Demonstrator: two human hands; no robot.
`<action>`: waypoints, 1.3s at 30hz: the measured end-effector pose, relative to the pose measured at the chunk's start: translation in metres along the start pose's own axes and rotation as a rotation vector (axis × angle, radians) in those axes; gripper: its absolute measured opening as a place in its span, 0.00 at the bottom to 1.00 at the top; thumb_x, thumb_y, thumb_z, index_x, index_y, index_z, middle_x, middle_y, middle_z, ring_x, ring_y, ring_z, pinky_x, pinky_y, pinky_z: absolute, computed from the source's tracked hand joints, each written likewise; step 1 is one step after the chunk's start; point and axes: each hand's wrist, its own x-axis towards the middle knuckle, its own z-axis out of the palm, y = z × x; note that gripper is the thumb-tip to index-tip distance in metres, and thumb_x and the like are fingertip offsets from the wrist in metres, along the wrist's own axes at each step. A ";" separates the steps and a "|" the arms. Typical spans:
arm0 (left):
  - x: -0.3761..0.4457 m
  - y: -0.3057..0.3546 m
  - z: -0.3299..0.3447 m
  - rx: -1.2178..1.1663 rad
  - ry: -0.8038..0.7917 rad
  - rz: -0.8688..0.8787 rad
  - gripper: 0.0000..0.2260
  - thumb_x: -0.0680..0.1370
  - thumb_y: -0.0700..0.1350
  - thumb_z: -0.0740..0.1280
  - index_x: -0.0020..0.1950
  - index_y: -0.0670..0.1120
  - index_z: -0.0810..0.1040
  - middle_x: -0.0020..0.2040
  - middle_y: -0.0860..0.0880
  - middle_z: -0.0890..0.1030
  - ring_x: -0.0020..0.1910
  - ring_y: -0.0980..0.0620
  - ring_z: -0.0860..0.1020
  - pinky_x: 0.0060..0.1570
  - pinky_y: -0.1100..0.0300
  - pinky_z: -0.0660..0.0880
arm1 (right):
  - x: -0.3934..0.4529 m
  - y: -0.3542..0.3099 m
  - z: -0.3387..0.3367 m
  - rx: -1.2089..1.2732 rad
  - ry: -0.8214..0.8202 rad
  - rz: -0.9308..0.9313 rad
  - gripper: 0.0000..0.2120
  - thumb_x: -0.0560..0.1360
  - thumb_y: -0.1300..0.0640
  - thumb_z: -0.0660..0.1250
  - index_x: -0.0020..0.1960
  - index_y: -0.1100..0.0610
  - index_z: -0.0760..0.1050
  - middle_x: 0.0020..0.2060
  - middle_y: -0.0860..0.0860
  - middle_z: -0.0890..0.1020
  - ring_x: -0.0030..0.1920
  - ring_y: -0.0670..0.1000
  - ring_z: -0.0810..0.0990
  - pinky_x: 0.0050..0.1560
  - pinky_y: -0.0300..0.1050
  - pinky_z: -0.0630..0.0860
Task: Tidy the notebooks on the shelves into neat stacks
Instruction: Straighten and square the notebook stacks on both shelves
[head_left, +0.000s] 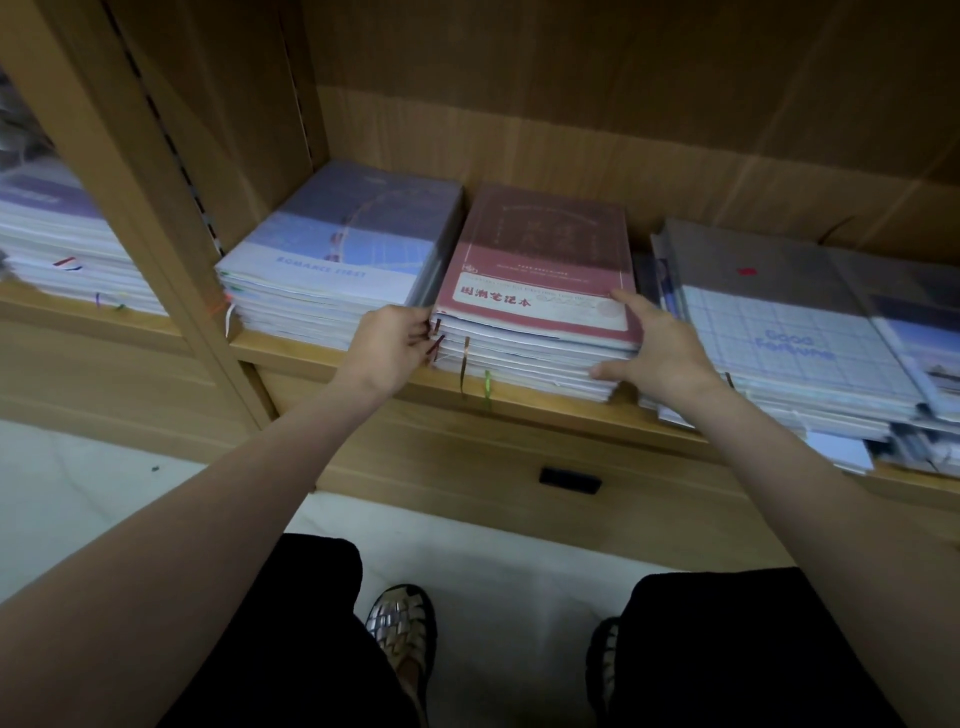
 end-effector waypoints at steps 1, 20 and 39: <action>-0.001 0.002 0.000 0.042 0.009 0.016 0.16 0.74 0.28 0.64 0.62 0.34 0.75 0.55 0.37 0.80 0.55 0.45 0.78 0.63 0.54 0.71 | 0.000 0.000 0.000 -0.003 0.012 0.001 0.41 0.69 0.60 0.74 0.75 0.51 0.56 0.67 0.54 0.70 0.66 0.55 0.68 0.64 0.46 0.67; -0.003 0.021 -0.011 0.233 -0.075 0.158 0.23 0.73 0.30 0.67 0.67 0.41 0.71 0.58 0.42 0.80 0.59 0.45 0.78 0.63 0.49 0.72 | -0.005 0.004 -0.010 0.033 0.011 -0.067 0.29 0.70 0.62 0.73 0.68 0.55 0.68 0.61 0.54 0.77 0.61 0.53 0.75 0.54 0.36 0.66; -0.004 0.008 -0.003 0.255 -0.089 0.100 0.34 0.75 0.30 0.63 0.76 0.52 0.56 0.58 0.42 0.78 0.58 0.44 0.77 0.62 0.50 0.72 | -0.014 0.003 -0.005 0.041 -0.013 -0.071 0.33 0.71 0.58 0.72 0.72 0.55 0.62 0.64 0.52 0.75 0.65 0.54 0.72 0.64 0.46 0.68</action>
